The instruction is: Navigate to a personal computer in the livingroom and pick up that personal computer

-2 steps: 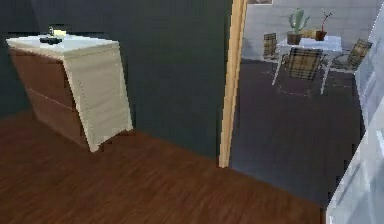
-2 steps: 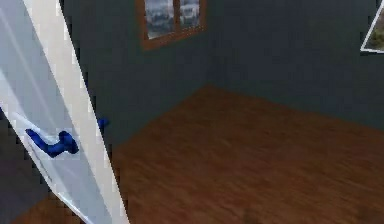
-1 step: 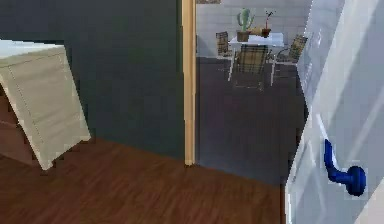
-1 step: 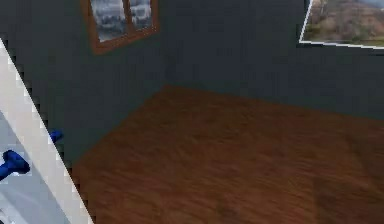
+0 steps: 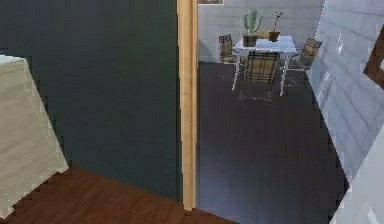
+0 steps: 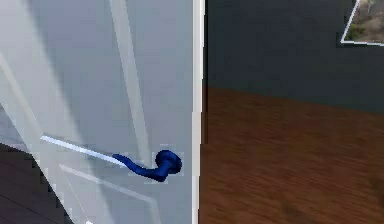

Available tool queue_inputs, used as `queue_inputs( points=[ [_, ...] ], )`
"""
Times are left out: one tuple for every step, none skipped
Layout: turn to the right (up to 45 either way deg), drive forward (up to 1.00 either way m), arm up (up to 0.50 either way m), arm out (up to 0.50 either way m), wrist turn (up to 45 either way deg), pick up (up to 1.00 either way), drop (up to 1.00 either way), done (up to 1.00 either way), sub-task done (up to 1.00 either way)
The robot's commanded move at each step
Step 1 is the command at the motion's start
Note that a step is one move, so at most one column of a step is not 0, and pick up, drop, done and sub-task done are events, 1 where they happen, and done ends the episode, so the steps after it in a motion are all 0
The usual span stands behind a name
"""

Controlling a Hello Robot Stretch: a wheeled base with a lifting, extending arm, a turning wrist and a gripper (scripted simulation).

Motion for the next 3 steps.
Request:
queue_inputs(
  points=[
    [21.0, 0.0, 0.0, 0.0, 0.0, 0.0, 0.0, 0.0, 0.0],
    [0.0, 0.8, 0.0, 0.0, 0.0, 0.0, 0.0, 0.0, 0.0],
    [-21.0, 0.0, 0.0, 0.0, 0.0, 0.0, 0.0, 0.0, 0.0]
  ],
)
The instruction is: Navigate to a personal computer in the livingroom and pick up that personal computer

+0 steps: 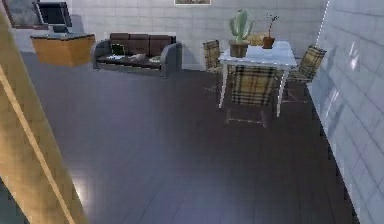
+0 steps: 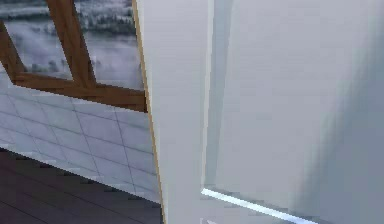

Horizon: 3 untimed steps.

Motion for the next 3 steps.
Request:
queue_inputs(
  points=[
    [-3.0, 0.0, 0.0, 0.0, 0.0, 0.0, 0.0, 0.0, 0.0],
    [0.0, 0.55, 0.0, 0.0, 0.0, 0.0, 0.0, 0.0, 0.0],
    [-12.0, 0.0, 0.0, 0.0, 0.0, 0.0, 0.0, 0.0, 0.0]
  ],
)
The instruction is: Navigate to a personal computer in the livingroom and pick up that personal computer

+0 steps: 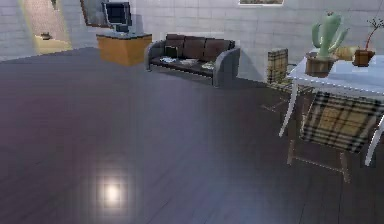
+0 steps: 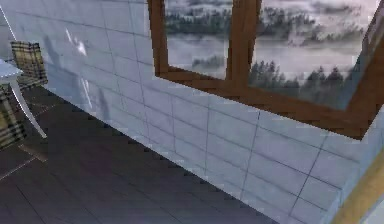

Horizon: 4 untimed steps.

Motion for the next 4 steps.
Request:
queue_inputs(
  points=[
    [0.0, 1.0, 0.0, 0.0, 0.0, 0.0, 0.0, 0.0, 0.0],
    [0.0, 1.0, 0.0, 0.0, 0.0, 0.0, 0.0, 0.0, 0.0],
    [-3.0, 0.0, 0.0, 0.0, 0.0, 0.0, 0.0, 0.0, 0.0],
    [0.0, 1.0, 0.0, 0.0, 0.0, 0.0, 0.0, 0.0, 0.0]
  ],
)
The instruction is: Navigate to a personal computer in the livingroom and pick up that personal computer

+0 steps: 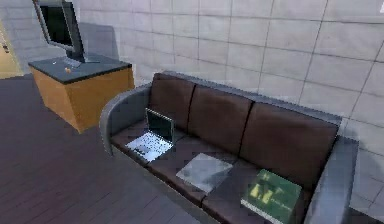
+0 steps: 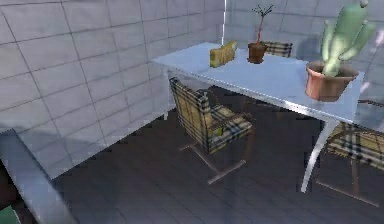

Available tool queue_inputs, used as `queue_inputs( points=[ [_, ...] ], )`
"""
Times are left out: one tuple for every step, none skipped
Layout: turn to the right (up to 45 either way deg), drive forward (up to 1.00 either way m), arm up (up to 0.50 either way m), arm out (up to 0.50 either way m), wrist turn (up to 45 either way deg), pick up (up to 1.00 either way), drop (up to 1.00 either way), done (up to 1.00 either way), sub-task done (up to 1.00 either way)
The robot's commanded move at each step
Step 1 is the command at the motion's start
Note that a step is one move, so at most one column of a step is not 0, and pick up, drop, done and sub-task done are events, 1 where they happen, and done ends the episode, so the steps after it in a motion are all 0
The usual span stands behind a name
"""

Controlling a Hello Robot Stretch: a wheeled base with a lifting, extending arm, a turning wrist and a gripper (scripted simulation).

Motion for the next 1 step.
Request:
queue_inputs(
  points=[
    [-3.0, 0.0, 0.0, 0.0, 0.0, 0.0, 0.0, 0.0, 0.0]
  ],
)
